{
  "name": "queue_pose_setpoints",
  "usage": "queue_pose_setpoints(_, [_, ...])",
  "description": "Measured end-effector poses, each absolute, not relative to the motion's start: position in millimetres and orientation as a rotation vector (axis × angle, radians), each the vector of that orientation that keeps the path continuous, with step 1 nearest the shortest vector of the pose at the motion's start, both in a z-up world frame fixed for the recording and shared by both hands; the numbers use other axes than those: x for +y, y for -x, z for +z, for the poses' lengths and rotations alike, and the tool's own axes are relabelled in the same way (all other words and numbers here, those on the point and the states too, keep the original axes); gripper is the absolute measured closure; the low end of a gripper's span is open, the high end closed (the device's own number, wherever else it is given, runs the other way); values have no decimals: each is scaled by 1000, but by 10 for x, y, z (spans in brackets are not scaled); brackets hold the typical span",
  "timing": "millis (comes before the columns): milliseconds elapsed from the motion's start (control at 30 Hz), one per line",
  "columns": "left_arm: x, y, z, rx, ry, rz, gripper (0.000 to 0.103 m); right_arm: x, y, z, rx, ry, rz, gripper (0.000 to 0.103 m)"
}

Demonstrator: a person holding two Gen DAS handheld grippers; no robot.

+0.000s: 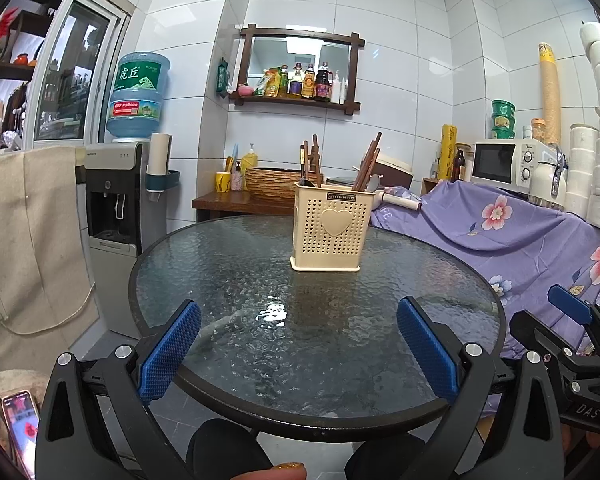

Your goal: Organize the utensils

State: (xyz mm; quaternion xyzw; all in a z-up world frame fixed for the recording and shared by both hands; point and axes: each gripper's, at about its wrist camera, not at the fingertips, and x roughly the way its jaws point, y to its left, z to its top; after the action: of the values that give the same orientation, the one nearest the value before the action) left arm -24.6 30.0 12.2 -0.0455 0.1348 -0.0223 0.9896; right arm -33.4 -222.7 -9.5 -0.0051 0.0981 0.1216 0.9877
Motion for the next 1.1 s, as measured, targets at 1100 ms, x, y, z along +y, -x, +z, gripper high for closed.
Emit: queue_pose_setpoints(1100, [313, 235, 116, 271, 85, -51, 7, -2208, 351, -91, 200, 10, 245, 6])
